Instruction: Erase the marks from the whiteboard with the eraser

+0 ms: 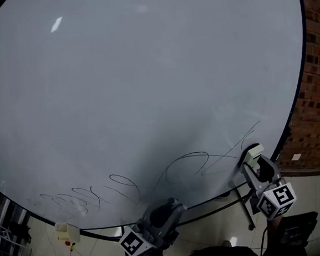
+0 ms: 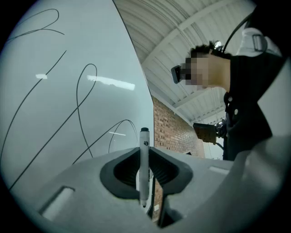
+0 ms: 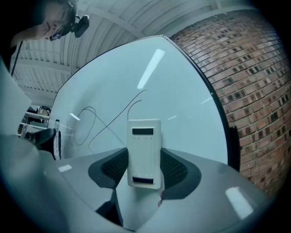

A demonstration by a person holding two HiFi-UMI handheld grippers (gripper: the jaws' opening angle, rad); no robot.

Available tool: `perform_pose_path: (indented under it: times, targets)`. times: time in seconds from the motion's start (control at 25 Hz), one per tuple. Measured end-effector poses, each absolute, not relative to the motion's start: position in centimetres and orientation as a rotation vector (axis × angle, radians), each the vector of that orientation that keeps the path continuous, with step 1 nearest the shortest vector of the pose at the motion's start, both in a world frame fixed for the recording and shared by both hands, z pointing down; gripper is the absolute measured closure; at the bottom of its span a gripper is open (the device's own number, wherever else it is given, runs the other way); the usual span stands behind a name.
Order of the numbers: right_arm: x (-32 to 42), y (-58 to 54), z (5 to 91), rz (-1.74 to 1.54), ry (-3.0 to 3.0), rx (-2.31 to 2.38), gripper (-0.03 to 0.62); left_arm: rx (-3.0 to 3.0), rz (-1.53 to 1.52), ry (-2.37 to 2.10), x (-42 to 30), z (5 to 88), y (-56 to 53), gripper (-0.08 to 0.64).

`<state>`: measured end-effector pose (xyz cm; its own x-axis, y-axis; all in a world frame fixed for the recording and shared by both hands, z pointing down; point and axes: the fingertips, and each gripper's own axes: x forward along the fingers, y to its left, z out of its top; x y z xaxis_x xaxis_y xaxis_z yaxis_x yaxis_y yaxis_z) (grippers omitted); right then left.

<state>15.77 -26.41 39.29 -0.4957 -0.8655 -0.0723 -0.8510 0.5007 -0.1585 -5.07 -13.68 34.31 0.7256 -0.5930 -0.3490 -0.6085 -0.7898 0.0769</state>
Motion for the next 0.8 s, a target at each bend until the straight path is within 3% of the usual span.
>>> perform_pose_path:
  times: [0.44,0.6,0.8]
  targets:
    - [2.7,-21.6,44.6,-0.063,2.989,-1.238,0.367,-2.868,0.579,1.015,-5.6,34.4,-13.3,0.499]
    - [5.4,-22.7,43.4,-0.031,2.956,-1.272,0.367,-2.864,0.585,0.998,-5.2,34.1,-13.6,0.499]
    - [14.8,-26.3,40.8,-0.064,2.77,-1.49,0.367,-2.872,0.584,0.971,-3.9,34.0,-13.8,0.499]
